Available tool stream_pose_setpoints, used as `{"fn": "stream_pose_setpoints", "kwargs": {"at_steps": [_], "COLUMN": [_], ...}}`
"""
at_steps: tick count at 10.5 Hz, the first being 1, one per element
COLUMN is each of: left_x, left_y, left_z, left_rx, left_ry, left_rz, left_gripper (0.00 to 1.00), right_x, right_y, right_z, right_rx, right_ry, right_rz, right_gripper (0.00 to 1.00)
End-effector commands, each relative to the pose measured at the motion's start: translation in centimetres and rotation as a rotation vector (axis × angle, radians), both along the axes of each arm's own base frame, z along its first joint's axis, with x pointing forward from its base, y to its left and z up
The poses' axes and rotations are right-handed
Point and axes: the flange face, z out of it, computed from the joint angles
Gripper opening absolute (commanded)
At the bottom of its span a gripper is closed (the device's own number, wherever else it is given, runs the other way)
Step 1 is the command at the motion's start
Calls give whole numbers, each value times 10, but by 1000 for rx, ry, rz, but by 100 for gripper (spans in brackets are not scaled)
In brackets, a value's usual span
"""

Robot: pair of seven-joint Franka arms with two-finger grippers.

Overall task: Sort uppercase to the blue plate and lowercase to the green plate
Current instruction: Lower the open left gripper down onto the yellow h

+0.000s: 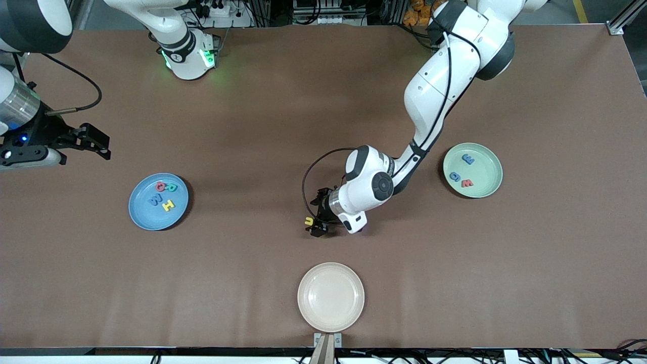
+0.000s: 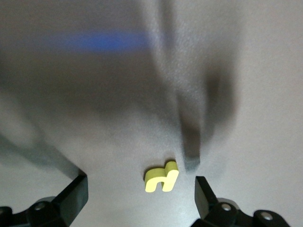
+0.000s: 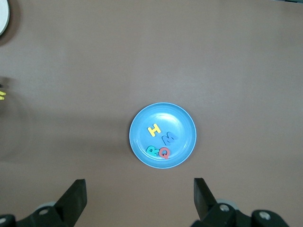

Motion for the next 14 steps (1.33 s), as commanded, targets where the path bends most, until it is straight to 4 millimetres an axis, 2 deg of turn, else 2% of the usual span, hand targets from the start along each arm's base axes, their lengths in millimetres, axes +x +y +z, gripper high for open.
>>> {"fn": "stream_pose_setpoints", "kwargs": {"at_steps": [1,9,10,11,12,14], "left_x": [-2,-4,-4,-2,-2,-1], "left_y": [-1,5,5,7,8,10], "left_z": [-7,-29,-28,-28,-29,-29], "left_rx": [-15,-3,-4,-5,-8,-10], "left_ry": [-7,1,1,3,8,15], "left_rz": [-27,-37,-35,-30,-23,-15], "left_gripper": [100,100,93,30,0,0], "right_x": [3,3,3,3,2,2], "right_y": [3,4,4,4,5,6], "right_z": [3,3,3,3,3,3], "right_rx": [13,13,13,13,13,13], "right_ry": [0,0,0,0,0,0], "right_rz": [-10,-9,-9,-9,-7,-6], "right_gripper": [100,100,100,100,100,100]}}
